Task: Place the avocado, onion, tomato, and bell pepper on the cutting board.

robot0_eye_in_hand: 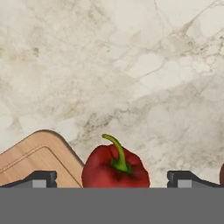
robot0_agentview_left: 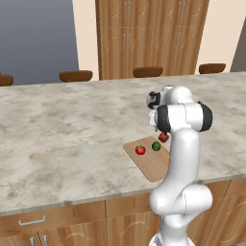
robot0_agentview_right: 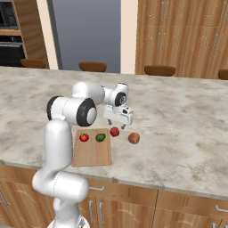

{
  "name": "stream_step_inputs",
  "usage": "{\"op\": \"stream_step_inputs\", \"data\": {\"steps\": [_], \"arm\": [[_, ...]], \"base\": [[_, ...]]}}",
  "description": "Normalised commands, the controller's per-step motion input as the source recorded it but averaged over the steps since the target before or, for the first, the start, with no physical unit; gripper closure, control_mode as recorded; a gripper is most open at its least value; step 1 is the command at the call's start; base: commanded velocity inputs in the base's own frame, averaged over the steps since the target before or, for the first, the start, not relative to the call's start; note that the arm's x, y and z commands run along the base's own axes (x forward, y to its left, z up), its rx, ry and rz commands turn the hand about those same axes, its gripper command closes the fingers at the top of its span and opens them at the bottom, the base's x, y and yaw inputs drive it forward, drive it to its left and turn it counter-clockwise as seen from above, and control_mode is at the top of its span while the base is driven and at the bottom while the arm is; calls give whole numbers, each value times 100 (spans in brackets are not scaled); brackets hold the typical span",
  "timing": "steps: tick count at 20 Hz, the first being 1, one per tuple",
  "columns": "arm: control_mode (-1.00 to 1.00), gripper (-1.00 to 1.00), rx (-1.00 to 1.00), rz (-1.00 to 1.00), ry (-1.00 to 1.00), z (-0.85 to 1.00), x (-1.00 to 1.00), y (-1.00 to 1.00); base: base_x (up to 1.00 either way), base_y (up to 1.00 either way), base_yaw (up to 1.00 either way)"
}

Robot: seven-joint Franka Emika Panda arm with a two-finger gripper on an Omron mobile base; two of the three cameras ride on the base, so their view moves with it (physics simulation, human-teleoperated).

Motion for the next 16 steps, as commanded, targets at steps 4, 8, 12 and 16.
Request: {"op": "stream_step_inputs", "data": {"steps": [4,8,12,16], "arm": [[-100,-100,0,0,0,-13,-6,-3],[-100,-100,0,0,0,-13,-5,0],[-100,-100,0,0,0,-15,-8,0],[-100,-100,0,-3,0,-19,-26,0]], "base": [[0,0,0],[0,0,0],[0,0,0],[0,0,0]]}}
